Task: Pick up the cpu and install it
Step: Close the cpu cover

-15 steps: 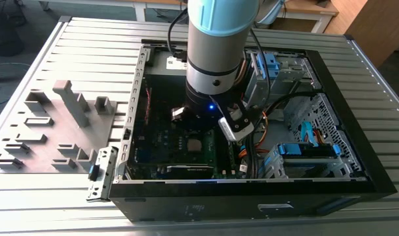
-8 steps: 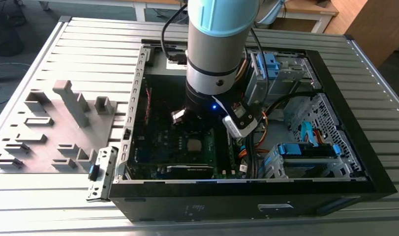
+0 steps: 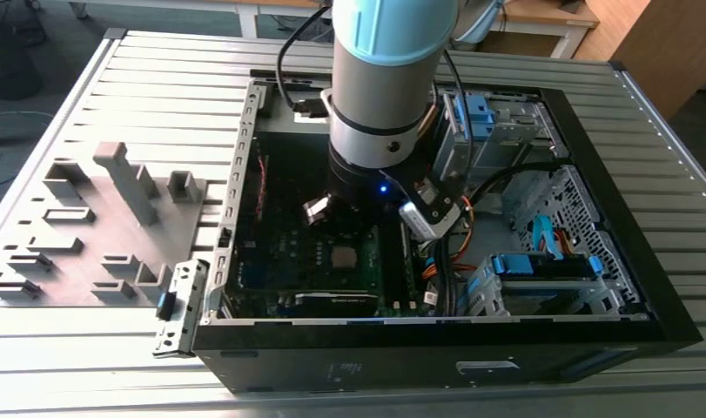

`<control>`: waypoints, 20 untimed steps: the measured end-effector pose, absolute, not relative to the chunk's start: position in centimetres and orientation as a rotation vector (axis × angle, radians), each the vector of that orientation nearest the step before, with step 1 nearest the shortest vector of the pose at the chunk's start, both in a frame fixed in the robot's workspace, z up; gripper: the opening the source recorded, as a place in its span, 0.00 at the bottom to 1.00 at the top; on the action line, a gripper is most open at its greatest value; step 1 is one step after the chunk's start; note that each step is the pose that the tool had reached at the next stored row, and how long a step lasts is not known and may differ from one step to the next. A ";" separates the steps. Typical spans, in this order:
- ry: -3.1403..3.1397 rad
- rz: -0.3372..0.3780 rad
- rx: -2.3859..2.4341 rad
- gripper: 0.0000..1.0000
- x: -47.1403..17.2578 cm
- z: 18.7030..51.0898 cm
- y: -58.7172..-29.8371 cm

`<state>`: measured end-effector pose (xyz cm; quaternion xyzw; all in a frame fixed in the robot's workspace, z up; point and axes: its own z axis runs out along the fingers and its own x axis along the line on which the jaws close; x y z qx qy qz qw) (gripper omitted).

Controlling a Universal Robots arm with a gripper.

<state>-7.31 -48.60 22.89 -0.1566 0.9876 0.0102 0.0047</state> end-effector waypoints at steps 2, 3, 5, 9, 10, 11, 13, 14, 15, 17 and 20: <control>3.092 0.033 -0.501 0.12 -7.1 22.9 -48.6; 3.091 0.033 -0.505 0.12 -7.0 22.9 -48.6; 3.090 0.033 -0.511 0.12 -6.7 22.9 -48.6; 3.088 0.035 -0.522 0.12 -6.1 22.9 -48.5; 3.088 0.035 -0.525 0.12 -6.0 22.9 -48.5; 3.087 0.036 -0.528 0.12 -5.9 22.9 -48.4; 3.087 0.036 -0.530 0.12 -5.8 22.9 -48.2; 3.087 0.036 -0.531 0.12 -5.7 22.9 -48.1; 3.086 0.036 -0.532 0.12 -5.6 22.8 -48.0; 3.086 0.037 -0.535 0.12 -5.6 22.8 -47.7; 3.085 0.038 -0.539 0.12 -5.4 22.8 -47.4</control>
